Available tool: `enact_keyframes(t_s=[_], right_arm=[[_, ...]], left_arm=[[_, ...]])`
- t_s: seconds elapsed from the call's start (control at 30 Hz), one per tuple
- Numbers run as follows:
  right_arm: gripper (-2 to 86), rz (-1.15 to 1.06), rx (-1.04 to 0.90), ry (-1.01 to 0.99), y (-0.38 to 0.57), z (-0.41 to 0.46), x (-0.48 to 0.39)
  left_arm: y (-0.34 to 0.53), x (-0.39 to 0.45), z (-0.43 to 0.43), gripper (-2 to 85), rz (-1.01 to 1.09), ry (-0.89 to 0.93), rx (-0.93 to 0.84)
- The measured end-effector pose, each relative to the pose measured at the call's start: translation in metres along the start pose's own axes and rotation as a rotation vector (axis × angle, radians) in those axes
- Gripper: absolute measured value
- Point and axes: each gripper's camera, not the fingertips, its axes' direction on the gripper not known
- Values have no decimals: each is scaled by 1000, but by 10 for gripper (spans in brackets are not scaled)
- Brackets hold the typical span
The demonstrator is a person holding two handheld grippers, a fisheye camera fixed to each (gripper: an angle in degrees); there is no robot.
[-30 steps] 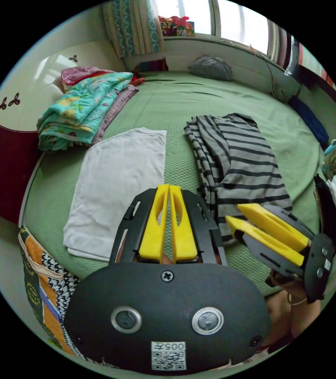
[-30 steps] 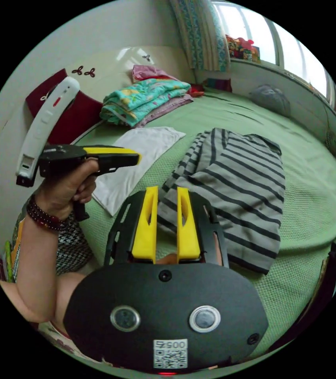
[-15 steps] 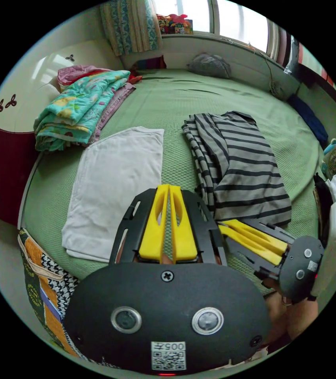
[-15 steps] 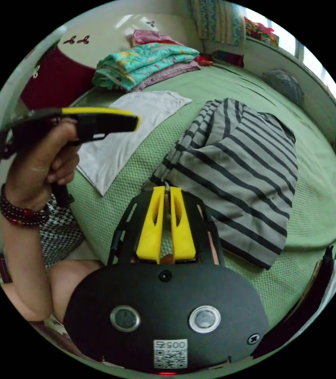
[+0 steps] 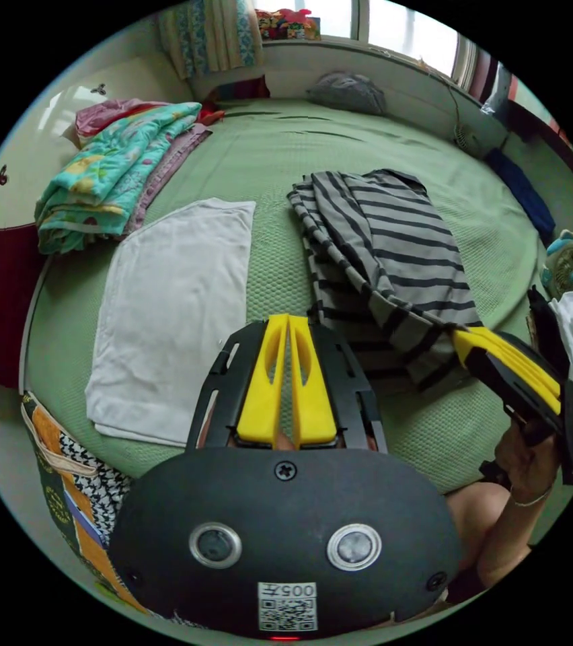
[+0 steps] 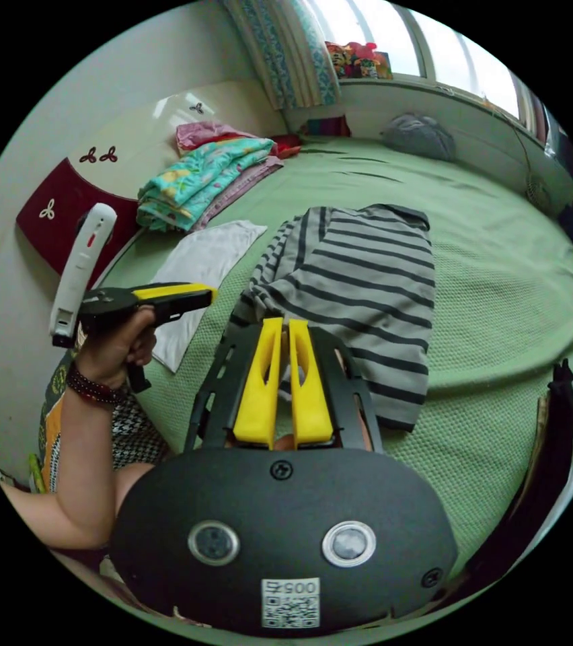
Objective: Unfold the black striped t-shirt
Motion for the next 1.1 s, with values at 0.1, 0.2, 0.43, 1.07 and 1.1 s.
enact_keyframes(t_s=[0.1,0.2,0.43,1.07,1.1], right_arm=[[-9,-29,10,12,1,-5,-4],[-9,-33,1,-11,2,-6,-7],[-9,-53,-36,-35,1,-2,-19],[-9,-59,-7,43,0,-13,-49],[-9,-62,-4,50,0,-14,-50]], left_arm=[[-4,3,3,-3,10,43,7],[-10,8,9,-3,33,9,-13],[-18,-9,17,-3,-13,105,-30],[-19,-35,-3,-3,3,53,41],[-18,-36,-4,-3,5,69,45]])
